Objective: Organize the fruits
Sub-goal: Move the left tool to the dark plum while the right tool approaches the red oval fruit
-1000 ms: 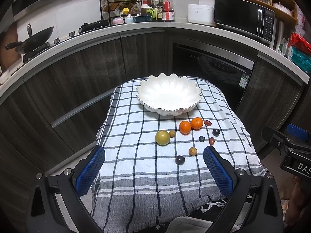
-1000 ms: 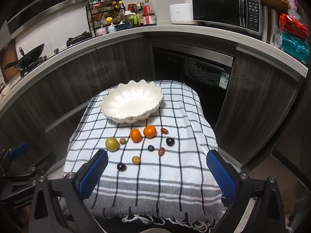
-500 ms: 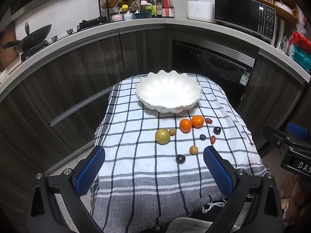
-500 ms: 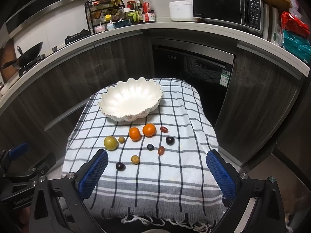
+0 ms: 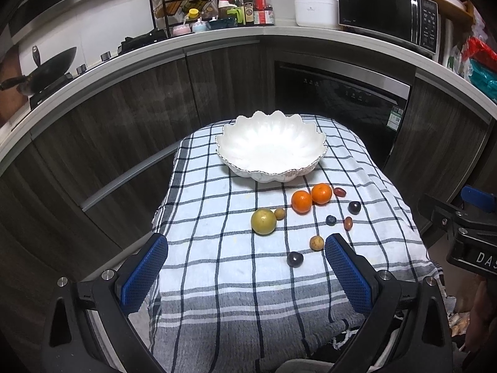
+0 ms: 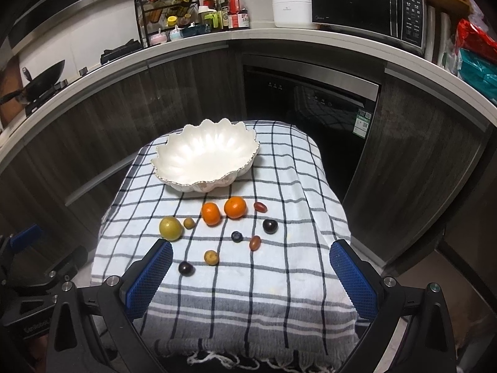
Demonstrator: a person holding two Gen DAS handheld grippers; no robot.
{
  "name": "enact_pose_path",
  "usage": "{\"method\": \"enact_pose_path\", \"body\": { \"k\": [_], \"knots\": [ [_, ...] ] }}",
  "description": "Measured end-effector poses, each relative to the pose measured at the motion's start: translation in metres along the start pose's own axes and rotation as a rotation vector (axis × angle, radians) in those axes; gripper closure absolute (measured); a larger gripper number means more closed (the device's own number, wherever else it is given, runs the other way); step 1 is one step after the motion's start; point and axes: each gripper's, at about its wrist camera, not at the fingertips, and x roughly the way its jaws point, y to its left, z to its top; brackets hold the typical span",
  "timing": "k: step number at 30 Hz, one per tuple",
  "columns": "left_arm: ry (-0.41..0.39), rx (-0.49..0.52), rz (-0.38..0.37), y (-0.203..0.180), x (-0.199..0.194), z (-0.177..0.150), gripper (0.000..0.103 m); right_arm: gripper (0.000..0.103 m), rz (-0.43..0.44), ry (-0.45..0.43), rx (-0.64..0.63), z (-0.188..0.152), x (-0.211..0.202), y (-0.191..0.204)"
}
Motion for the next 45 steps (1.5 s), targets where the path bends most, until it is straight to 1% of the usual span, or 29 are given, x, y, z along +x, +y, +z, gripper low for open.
{"method": "enact_pose_path", "body": {
  "k": [14, 21, 27, 35, 42, 44, 45],
  "knots": [
    [-0.012, 0.036, 0.024, -0.013, 0.027, 0.004, 0.001, 0.000, -0.016, 0.018, -0.038, 0.005, 0.029, -0.002],
    [-0.005, 0.062, 0.019, -0.019, 0.044, 0.002, 0.001, 0.000, -0.015, 0.022, -0.061, 0.002, 0.047, -0.003],
    [0.005, 0.101, -0.005, -0.029, 0.063, -0.002, 0.001, 0.000, -0.013, 0.037, -0.066, -0.002, 0.068, -0.004],
    [0.005, 0.112, -0.030, -0.033, 0.092, -0.002, 0.001, 0.000, -0.020, 0.037, -0.070, -0.004, 0.093, -0.006],
    [0.002, 0.107, -0.071, -0.033, 0.113, -0.009, 0.001, 0.001, -0.013, 0.037, -0.084, -0.008, 0.115, -0.005],
    [0.010, 0.111, -0.081, -0.035, 0.120, -0.013, 0.002, 0.001, -0.012, 0.036, -0.086, -0.010, 0.121, -0.005],
    [0.013, 0.118, -0.083, -0.036, 0.123, -0.015, 0.005, 0.001, -0.008, 0.034, -0.083, -0.011, 0.124, -0.005]
  ]
}}
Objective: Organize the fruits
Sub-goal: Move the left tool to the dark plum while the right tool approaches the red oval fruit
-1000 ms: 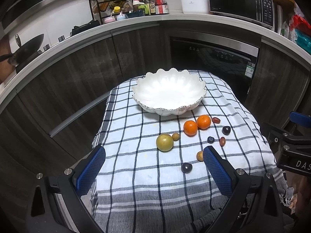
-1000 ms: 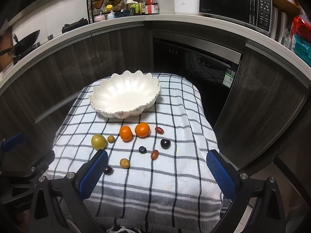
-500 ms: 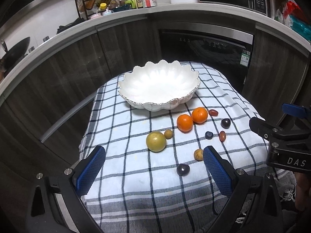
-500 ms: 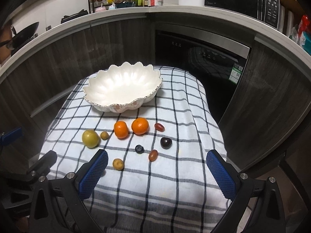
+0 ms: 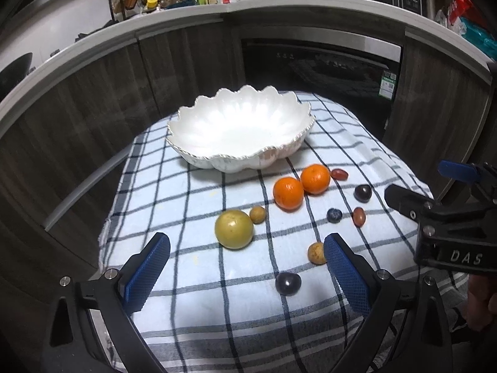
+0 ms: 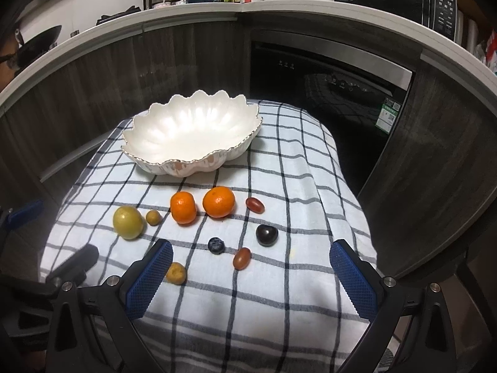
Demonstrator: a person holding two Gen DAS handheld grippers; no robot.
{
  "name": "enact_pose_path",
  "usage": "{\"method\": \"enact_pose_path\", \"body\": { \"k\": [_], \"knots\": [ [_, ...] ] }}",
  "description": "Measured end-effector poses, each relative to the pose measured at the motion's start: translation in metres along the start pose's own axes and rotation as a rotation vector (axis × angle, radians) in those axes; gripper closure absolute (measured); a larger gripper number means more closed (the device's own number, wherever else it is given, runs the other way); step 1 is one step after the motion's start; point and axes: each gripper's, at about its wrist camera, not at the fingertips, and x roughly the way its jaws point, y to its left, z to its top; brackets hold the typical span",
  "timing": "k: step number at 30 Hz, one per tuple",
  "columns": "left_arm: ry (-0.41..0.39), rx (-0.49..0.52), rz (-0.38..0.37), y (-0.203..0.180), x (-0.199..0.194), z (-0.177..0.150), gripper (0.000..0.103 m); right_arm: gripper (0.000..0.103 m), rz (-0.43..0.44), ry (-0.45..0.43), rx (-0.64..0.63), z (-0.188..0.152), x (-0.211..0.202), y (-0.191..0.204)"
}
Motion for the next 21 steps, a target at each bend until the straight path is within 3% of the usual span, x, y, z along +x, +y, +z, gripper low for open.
{"method": "enact_pose_path", "body": {
  "k": [10, 17, 19, 21],
  "knots": [
    [0.023, 0.038, -0.031, -0.010, 0.021, -0.012, 0.008, 0.002, 0.025, -0.012, -0.020, -0.009, 0.022, 0.004],
    [0.060, 0.063, -0.059, -0.018, 0.036, -0.019, 0.024, 0.010, 0.029, -0.004, -0.036, -0.014, 0.035, 0.007],
    [0.064, 0.062, -0.068, -0.019, 0.039, -0.022, 0.026, 0.015, 0.032, -0.003, -0.044, -0.016, 0.039, 0.008],
    [0.073, 0.066, -0.078, -0.020, 0.043, -0.025, 0.035, 0.021, 0.035, 0.003, -0.051, -0.018, 0.043, 0.009]
  ]
}}
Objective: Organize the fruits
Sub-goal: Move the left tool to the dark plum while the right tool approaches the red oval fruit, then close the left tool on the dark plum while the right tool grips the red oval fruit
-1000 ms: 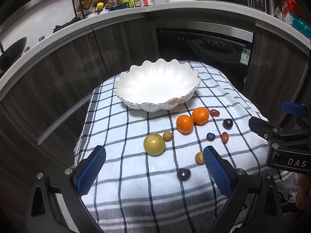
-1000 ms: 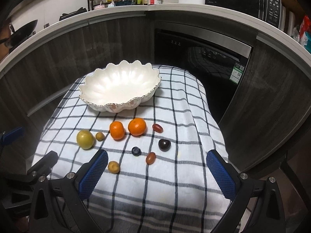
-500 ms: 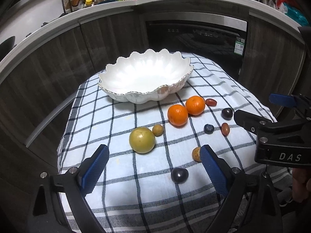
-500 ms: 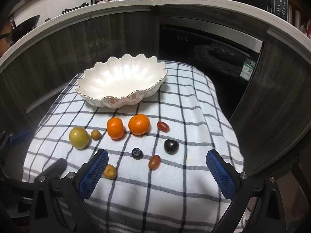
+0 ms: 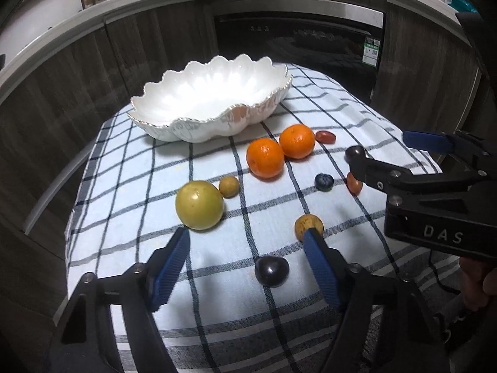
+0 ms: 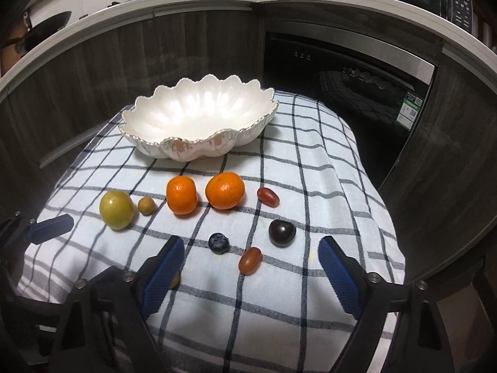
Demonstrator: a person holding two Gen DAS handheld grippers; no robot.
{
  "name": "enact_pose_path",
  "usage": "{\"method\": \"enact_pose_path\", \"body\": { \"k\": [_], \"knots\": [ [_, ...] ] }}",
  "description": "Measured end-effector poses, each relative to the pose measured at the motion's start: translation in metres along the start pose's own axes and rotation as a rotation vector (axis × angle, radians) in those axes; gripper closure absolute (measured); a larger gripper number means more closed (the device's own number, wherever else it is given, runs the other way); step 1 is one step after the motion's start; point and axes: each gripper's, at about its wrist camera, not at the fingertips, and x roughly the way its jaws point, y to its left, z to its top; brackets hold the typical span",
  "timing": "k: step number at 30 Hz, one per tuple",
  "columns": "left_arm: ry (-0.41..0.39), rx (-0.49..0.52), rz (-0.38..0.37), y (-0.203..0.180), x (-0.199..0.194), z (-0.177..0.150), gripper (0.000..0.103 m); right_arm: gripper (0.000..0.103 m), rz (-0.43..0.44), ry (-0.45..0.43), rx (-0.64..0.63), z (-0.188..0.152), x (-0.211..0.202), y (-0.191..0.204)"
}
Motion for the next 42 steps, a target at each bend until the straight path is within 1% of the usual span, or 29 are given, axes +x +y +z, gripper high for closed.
{"method": "enact_pose_path", "body": {
  "k": [1, 3, 5, 11, 14, 16, 19, 20, 25, 26, 28, 30, 33, 37, 38, 40, 41, 42],
  "knots": [
    [0.002, 0.004, -0.004, -0.001, 0.002, -0.001, 0.037, 0.024, 0.005, 0.003, -0.001, -0.001, 0.002, 0.000],
    [0.002, 0.021, -0.004, -0.003, 0.007, -0.005, 0.040, 0.026, 0.008, 0.009, -0.001, -0.003, 0.006, 0.001],
    [0.004, 0.034, -0.004, -0.005, 0.011, -0.008, 0.044, 0.026, 0.002, 0.012, -0.003, -0.005, 0.009, 0.002],
    [0.029, 0.053, -0.041, -0.011, 0.018, -0.015, 0.049, 0.028, -0.005, 0.017, -0.001, -0.010, 0.016, 0.000],
    [0.040, 0.064, -0.048, -0.014, 0.022, -0.018, 0.051, 0.034, 0.000, 0.028, -0.005, -0.011, 0.022, -0.001],
    [0.047, 0.063, -0.052, -0.015, 0.024, -0.019, 0.053, 0.040, 0.004, 0.037, -0.012, -0.012, 0.026, 0.000],
    [0.057, 0.057, -0.053, -0.013, 0.026, -0.021, 0.061, 0.042, 0.007, 0.049, -0.025, -0.015, 0.031, 0.002],
    [0.060, 0.055, -0.054, -0.013, 0.027, -0.021, 0.066, 0.042, 0.011, 0.053, -0.026, -0.016, 0.032, 0.002],
    [0.077, 0.056, -0.069, -0.013, 0.032, -0.023, 0.069, 0.044, 0.013, 0.059, -0.021, -0.017, 0.037, 0.002],
    [0.078, 0.056, -0.068, -0.013, 0.032, -0.024, 0.069, 0.045, 0.013, 0.063, -0.020, -0.018, 0.039, 0.002],
    [0.079, 0.055, -0.070, -0.012, 0.033, -0.024, 0.069, 0.052, 0.017, 0.077, -0.018, -0.019, 0.043, 0.002],
    [0.081, 0.053, -0.074, -0.012, 0.033, -0.024, 0.070, 0.056, 0.019, 0.087, -0.016, -0.020, 0.046, 0.002],
    [0.079, 0.056, -0.076, -0.012, 0.034, -0.024, 0.071, 0.058, 0.023, 0.101, -0.006, -0.021, 0.052, 0.001],
    [0.076, 0.061, -0.080, -0.013, 0.033, -0.024, 0.074, 0.067, 0.036, 0.117, 0.010, -0.022, 0.057, -0.001],
    [0.076, 0.061, -0.080, -0.014, 0.033, -0.024, 0.074, 0.070, 0.040, 0.115, 0.011, -0.022, 0.057, -0.001],
    [0.076, 0.059, -0.082, -0.014, 0.033, -0.024, 0.075, 0.079, 0.050, 0.112, 0.010, -0.022, 0.058, -0.002],
    [0.077, 0.058, -0.083, -0.013, 0.033, -0.024, 0.075, 0.081, 0.049, 0.113, 0.009, -0.022, 0.058, -0.002],
    [0.077, 0.058, -0.083, -0.013, 0.033, -0.024, 0.075, 0.081, 0.051, 0.114, 0.011, -0.022, 0.057, -0.002]
  ]
}}
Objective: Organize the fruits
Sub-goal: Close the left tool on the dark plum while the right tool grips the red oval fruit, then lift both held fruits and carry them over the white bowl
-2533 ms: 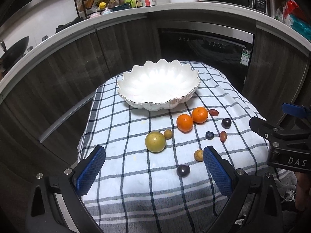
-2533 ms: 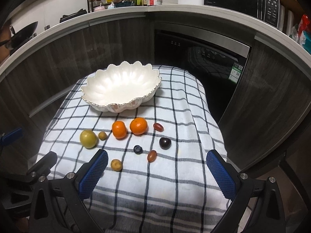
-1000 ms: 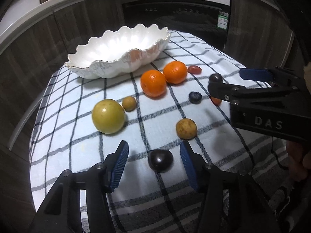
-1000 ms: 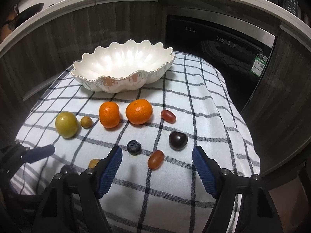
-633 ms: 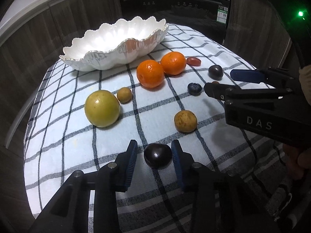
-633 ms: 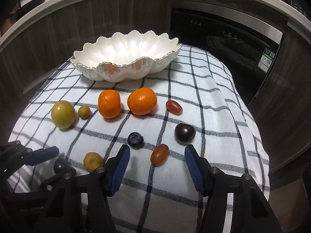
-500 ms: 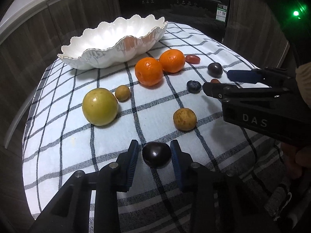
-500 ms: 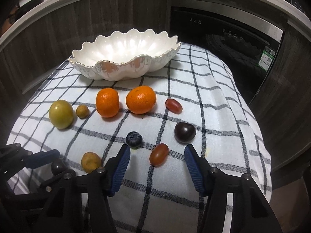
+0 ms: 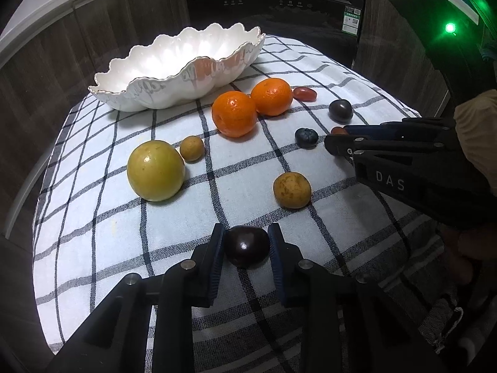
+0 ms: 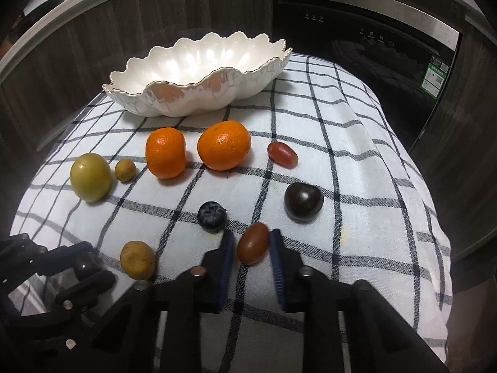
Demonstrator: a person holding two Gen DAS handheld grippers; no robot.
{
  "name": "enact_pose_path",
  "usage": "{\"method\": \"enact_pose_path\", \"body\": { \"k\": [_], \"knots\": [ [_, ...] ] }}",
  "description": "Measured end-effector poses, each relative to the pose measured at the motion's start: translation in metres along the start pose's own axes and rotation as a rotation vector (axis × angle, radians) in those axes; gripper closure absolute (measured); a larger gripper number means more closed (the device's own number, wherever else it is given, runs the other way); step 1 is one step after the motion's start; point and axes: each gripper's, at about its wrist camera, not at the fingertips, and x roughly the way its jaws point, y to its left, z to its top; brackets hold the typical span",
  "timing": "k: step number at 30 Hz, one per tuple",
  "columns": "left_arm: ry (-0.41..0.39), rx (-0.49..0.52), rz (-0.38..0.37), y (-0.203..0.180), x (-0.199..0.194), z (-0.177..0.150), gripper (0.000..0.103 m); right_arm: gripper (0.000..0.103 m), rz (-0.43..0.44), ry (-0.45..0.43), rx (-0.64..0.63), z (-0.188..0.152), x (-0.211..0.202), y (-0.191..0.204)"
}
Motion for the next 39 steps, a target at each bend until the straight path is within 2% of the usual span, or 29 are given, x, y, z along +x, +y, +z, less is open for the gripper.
{"method": "enact_pose_path", "body": {
  "k": [13, 22, 39],
  "knots": [
    [-0.044, -0.002, 0.025, 0.001, -0.015, 0.003, 0.075, 0.082, -0.003, -0.029, 0.000, 0.002, -0.013, 0.001],
    [-0.060, -0.042, 0.037, 0.013, -0.025, 0.011, 0.075, 0.082, -0.003, -0.065, -0.014, 0.010, -0.031, 0.004],
    [-0.129, -0.083, 0.053, 0.034, -0.052, 0.044, 0.075, 0.082, 0.022, -0.124, -0.018, 0.041, -0.058, 0.012]
  ]
}}
